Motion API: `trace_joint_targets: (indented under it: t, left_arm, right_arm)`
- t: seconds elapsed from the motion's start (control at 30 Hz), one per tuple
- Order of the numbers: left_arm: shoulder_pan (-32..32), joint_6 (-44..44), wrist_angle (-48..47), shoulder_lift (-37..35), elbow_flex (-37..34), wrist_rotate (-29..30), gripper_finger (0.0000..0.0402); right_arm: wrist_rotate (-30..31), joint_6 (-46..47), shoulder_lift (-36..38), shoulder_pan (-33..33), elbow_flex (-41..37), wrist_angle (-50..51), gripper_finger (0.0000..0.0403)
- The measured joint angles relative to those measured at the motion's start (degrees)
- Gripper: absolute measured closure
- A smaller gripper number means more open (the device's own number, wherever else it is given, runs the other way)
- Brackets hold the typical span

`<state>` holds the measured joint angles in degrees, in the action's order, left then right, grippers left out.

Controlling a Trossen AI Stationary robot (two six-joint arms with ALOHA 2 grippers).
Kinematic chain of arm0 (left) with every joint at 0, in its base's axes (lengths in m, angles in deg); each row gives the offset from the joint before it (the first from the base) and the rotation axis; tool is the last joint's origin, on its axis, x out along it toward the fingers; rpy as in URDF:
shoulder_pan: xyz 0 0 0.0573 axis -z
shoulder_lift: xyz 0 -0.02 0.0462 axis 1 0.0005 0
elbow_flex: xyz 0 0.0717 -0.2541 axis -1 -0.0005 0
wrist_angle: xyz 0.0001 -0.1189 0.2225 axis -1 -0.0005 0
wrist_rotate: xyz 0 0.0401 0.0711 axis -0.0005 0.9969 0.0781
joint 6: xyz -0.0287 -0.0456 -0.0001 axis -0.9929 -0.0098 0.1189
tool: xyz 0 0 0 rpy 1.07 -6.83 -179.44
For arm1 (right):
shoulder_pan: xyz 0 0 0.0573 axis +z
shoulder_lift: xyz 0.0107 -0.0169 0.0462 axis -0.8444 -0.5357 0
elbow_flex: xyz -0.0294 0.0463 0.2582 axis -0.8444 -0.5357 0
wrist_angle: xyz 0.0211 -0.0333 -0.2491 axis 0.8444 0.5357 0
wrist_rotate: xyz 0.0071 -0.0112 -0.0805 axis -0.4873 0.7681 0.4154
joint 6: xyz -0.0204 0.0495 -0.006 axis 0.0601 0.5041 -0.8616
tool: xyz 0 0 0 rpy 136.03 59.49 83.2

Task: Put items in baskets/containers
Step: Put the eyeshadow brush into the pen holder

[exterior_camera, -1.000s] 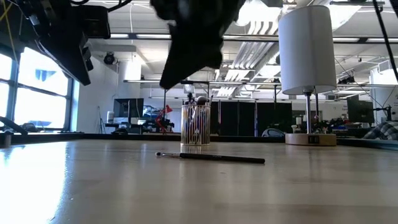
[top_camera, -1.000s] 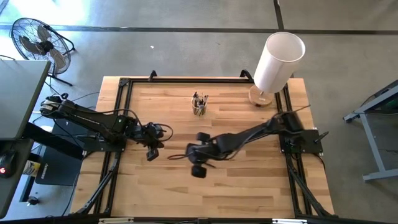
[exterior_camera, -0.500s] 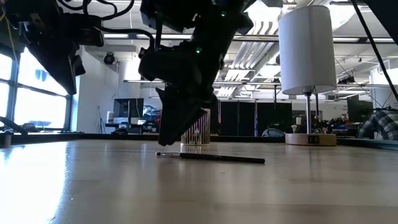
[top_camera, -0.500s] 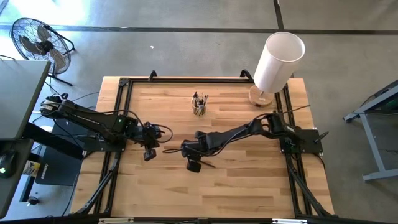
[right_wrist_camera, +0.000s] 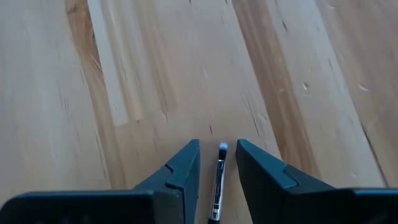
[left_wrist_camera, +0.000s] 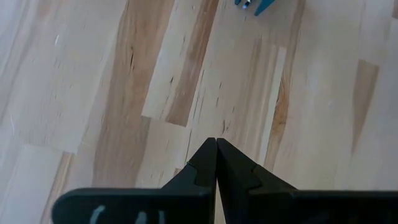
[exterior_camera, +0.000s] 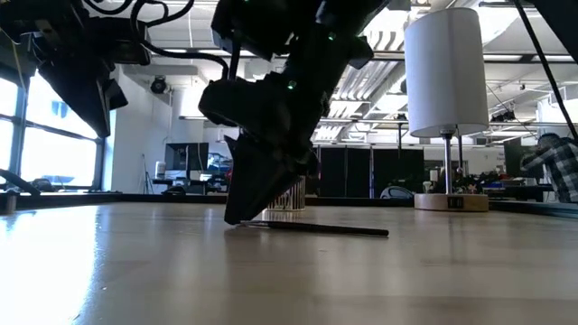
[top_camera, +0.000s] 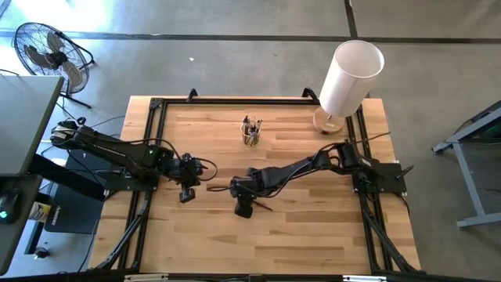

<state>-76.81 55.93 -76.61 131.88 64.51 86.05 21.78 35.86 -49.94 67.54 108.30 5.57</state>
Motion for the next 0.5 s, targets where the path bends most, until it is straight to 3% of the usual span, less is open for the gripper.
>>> trace_joint_targets:
  t: [0.17, 0.37, 0.5]
  left_arm:
    - [0.0, 0.0, 0.0, 0.0, 0.0, 0.0, 0.0401]
    - [0.0, 0.0, 0.0, 0.0, 0.0, 0.2, 0.0401]
    - [0.0, 1.5, 0.0, 0.0, 0.0, 0.2, 0.0401]
  right_arm:
    - [1.2, 1.4, 0.2, 0.2, -2.4, -0.6, 0.0309]
    - [1.3, 3.6, 0.2, 0.2, -5.1, -1.1, 0.0389]
    - [2.3, 5.1, 0.2, 0.9, -5.5, -1.2, 0.0398]
